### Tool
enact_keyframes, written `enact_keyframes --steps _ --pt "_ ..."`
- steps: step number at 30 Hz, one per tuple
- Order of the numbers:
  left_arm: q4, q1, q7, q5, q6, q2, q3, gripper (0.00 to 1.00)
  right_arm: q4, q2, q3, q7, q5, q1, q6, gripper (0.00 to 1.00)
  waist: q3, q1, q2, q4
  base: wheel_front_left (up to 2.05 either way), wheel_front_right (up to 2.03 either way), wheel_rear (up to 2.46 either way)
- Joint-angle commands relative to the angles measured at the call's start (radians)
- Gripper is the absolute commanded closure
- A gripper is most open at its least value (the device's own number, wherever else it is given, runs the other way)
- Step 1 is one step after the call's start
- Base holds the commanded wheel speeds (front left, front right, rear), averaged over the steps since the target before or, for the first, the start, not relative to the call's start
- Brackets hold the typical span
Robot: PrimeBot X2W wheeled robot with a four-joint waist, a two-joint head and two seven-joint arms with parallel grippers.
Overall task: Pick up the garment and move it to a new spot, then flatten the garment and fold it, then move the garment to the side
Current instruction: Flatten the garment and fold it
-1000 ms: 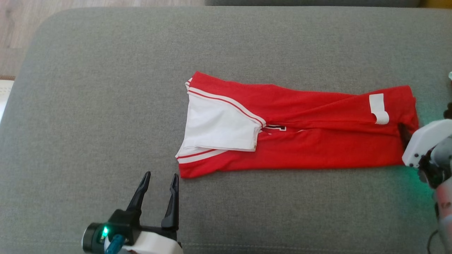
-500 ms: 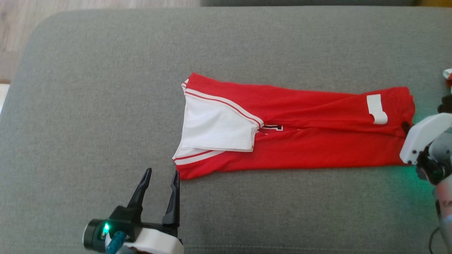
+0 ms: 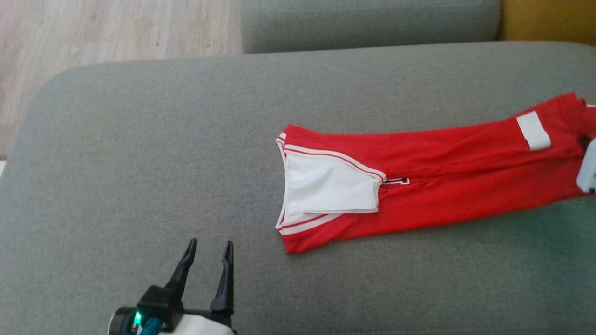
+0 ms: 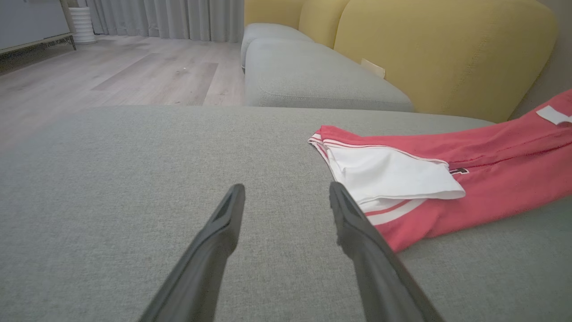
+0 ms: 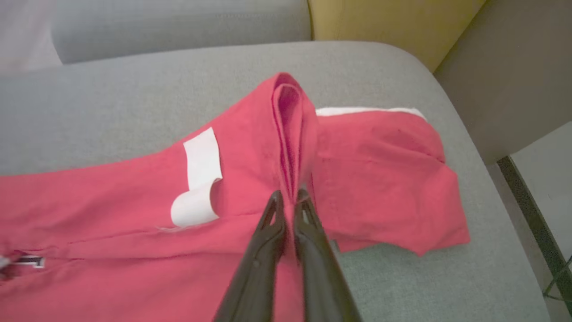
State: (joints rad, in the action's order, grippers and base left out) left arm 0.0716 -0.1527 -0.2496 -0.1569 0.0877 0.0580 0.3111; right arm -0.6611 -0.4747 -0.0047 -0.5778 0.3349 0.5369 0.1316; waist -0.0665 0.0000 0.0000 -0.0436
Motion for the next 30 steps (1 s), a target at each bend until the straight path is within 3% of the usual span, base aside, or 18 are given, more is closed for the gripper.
enact_keyframes --steps 1,12,19,23,30 --pt "-0.027 0.020 -0.012 -0.002 -0.001 -0.008 -0.032 0.00 0.056 -0.018 0.008 -0.010 0.012 0.048 -0.001 1.00 0.017 0.0000 0.0000 0.005 0.00 0.00 0.00" --pt "-0.015 -0.019 -0.012 -0.063 -0.009 -0.008 -0.029 0.00 0.232 0.185 0.065 -0.070 0.095 -0.026 -0.001 1.00 0.099 0.0000 0.0000 -0.066 0.00 0.00 0.00" --pt "0.013 -0.031 -0.012 -0.072 -0.033 -0.008 -0.042 0.00 0.219 0.365 0.093 -0.035 0.130 -0.053 -0.001 1.00 0.129 0.0000 0.0000 -0.157 0.00 0.00 0.00" --pt "0.026 -0.034 -0.012 -0.058 -0.044 -0.008 -0.046 0.00 0.174 0.406 0.109 -0.007 0.141 -0.049 -0.001 1.00 0.134 0.0000 0.0000 -0.224 0.00 0.00 0.00" --pt "0.039 -0.038 -0.012 -0.044 -0.058 -0.008 -0.039 0.00 0.089 0.423 0.134 0.039 0.159 -0.032 -0.001 1.00 0.131 0.0000 0.0000 -0.319 0.00 0.00 0.00"
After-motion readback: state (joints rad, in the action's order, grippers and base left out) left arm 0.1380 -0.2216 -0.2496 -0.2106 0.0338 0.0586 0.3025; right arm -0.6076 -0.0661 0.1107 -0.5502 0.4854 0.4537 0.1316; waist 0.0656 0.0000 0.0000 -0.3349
